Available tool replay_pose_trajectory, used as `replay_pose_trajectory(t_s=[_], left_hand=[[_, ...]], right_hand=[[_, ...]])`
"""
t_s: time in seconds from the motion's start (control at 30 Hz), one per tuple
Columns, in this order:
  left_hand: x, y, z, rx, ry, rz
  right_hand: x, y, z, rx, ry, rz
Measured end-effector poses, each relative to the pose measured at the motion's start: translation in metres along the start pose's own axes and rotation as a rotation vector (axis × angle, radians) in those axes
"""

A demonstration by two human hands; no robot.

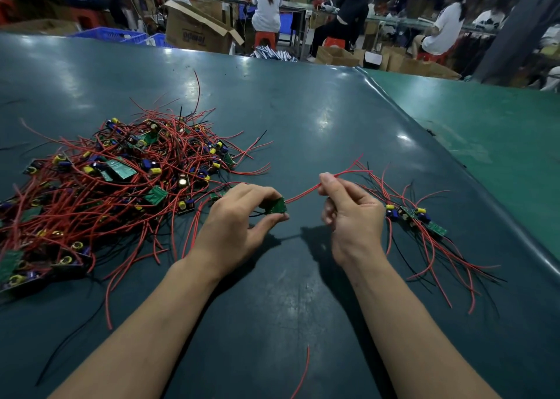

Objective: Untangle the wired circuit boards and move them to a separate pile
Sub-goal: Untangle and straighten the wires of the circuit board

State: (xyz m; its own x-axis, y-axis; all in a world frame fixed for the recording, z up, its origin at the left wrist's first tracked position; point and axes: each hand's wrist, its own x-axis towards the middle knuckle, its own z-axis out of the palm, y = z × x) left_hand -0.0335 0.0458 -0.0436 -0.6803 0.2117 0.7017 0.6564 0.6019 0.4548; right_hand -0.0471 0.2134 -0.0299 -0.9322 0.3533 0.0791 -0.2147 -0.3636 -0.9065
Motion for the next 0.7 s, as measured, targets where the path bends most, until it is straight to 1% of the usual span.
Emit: replay_pose_trajectory(t_s=[0.07, 0.1, 0.2, 0.27, 0.37, 0.47, 0.63, 0.7], left_hand=[[-0.001, -0.001, 0.002, -0.005, -0.015, -0.003], [-0.001, -0.002, 0.002, -0.009, -0.021, -0.004], [-0.001, -0.002, 0.002, -0.024, -0.021, 0.005], [-0.001, -0.001, 0.002, -0.021, -0.017, 0.011], [-0.002, 0.000, 0.000, -0.003, -0.010, 0.004], [-0.002, 0.003, -0.001, 0.036, 0.004, 0.018], [-0.003, 0.006, -0.002, 0.086, 0.015, 0.063], [-0.003, 0.007, -0.002, 0.089, 0.014, 0.064]], right_hand=[[0.004, -0.001, -0.004, -0.019, 0.096, -0.048], [0.006, 0.000, -0.006, -0.077, 0.144, -0.091], [0.009, 0.002, -0.012, -0.409, 0.201, -0.304], [0.007, 0.002, -0.011, -0.476, 0.228, -0.378], [0.009, 0.000, -0.012, -0.473, 0.313, -0.385], [0.015, -0.002, -0.017, -0.453, 0.383, -0.325], [0.016, -0.002, -0.017, -0.437, 0.381, -0.323], [0.018, -0.003, -0.017, -0.358, 0.403, -0.270]])
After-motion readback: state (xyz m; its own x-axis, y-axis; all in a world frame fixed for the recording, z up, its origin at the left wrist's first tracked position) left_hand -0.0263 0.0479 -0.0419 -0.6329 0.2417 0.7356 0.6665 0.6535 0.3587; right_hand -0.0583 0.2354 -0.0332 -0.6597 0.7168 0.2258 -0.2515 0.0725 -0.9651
